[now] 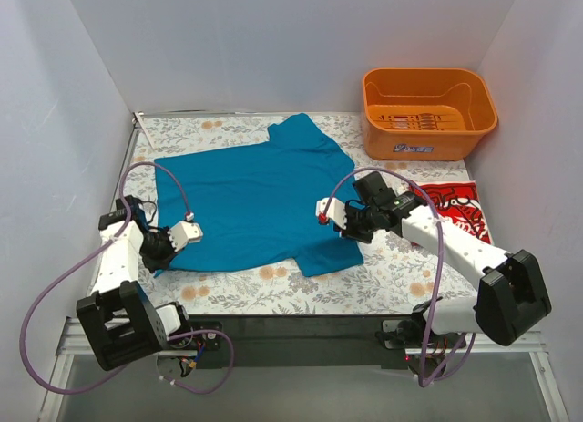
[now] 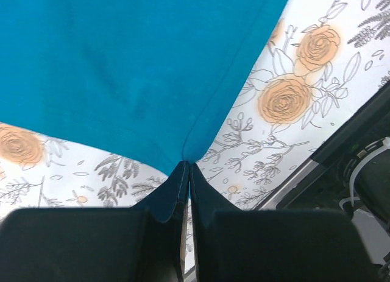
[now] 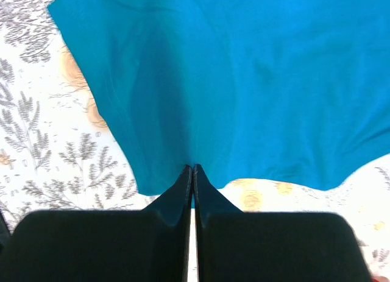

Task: Fold and stack the t-shirts
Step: Fold the tshirt

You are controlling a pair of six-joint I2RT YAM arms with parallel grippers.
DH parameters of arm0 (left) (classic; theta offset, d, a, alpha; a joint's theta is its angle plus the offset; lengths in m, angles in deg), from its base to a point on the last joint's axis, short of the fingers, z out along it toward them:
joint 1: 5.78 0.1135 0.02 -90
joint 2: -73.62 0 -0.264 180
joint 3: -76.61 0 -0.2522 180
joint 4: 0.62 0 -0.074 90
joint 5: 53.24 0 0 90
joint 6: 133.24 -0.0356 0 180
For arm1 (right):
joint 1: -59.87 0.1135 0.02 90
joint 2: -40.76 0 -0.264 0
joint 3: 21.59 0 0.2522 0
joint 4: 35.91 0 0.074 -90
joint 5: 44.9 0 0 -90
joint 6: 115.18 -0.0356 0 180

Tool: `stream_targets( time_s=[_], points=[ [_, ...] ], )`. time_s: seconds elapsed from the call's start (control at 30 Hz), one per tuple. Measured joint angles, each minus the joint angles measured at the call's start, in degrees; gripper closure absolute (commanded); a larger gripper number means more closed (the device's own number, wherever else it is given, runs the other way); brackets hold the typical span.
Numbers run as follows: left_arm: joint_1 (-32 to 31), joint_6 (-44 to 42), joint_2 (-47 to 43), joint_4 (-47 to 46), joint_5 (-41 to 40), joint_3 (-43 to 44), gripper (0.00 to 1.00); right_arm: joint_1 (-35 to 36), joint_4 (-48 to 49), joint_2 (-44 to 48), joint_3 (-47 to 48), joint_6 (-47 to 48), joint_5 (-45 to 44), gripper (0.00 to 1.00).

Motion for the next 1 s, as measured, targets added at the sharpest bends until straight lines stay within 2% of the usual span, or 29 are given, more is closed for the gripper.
stream_targets(
  time_s=[0.53,1.0],
  points=[
    [1.0,3.7,4.5,-1.3,5.3,8.5,1.0,-3.4,-3.5,-11.2,13.9,9.5,0.1,0.99],
    [1.6,7.3,14.9,-6.1,7.8,16.9,1.0,-8.4,-6.6,-25.0,31.4,17.7,0.5,0.99]
  ],
)
